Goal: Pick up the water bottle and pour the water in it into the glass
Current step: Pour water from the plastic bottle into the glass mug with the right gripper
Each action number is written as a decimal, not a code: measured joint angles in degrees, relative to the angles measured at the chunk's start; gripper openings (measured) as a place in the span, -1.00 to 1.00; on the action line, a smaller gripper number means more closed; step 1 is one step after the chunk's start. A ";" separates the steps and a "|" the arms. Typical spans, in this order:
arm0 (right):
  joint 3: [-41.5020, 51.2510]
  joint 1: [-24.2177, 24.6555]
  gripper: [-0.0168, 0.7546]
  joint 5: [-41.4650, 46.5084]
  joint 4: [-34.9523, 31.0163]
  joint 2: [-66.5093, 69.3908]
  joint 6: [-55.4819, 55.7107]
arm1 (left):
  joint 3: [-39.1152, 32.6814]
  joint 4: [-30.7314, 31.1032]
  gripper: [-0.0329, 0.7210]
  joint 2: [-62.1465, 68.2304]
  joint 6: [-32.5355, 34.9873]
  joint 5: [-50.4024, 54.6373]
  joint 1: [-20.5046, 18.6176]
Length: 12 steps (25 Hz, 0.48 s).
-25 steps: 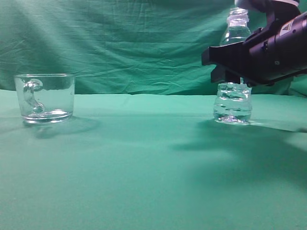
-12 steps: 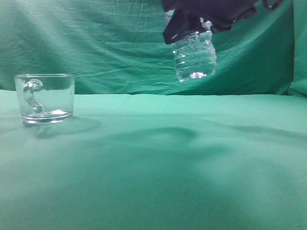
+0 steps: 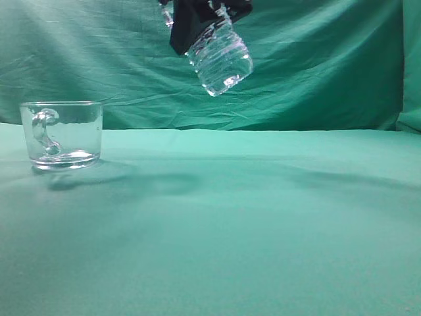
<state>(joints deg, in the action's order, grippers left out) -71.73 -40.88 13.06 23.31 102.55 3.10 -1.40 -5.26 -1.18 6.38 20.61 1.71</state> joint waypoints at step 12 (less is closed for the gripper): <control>-24.63 -5.29 -0.17 19.05 12.19 18.34 -0.09 | 0.00 0.00 -0.91 0.00 0.00 0.00 0.00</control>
<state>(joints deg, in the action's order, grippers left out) -96.36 -46.17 32.11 35.50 120.89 3.01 -1.40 -5.26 -1.18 6.38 20.61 1.71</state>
